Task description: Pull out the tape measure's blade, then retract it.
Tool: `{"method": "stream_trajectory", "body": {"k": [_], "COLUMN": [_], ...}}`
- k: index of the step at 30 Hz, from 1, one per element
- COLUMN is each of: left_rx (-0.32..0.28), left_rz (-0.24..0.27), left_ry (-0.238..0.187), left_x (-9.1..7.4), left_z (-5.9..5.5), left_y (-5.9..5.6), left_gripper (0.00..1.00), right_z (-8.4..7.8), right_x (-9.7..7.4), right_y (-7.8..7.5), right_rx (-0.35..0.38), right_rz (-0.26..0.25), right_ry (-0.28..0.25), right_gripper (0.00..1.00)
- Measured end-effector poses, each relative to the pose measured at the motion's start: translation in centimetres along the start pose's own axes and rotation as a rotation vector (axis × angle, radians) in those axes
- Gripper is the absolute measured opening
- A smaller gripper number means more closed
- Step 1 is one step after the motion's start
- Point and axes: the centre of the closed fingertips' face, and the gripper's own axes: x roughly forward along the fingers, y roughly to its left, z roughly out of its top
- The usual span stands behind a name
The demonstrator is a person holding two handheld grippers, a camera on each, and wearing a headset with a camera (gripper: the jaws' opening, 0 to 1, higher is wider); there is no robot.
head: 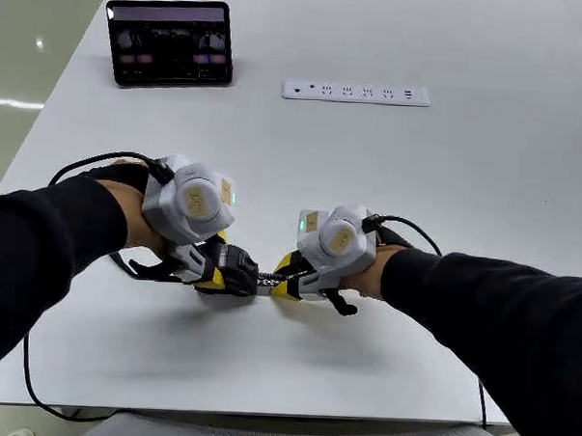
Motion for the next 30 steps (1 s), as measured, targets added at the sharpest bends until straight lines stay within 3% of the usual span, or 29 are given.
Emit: {"method": "stream_trajectory", "body": {"k": [30], "left_rx": [0.0], "left_rz": [0.009], "left_ry": [-0.018], "left_x": [0.1], "left_z": [-0.1], "left_y": [0.2], "left_gripper": [0.28], "right_z": [-2.7], "right_x": [-2.2], "right_y": [-0.2], "right_rx": [0.015], "right_rz": [-0.012], "right_ry": [0.04], "right_gripper": [0.1]}}
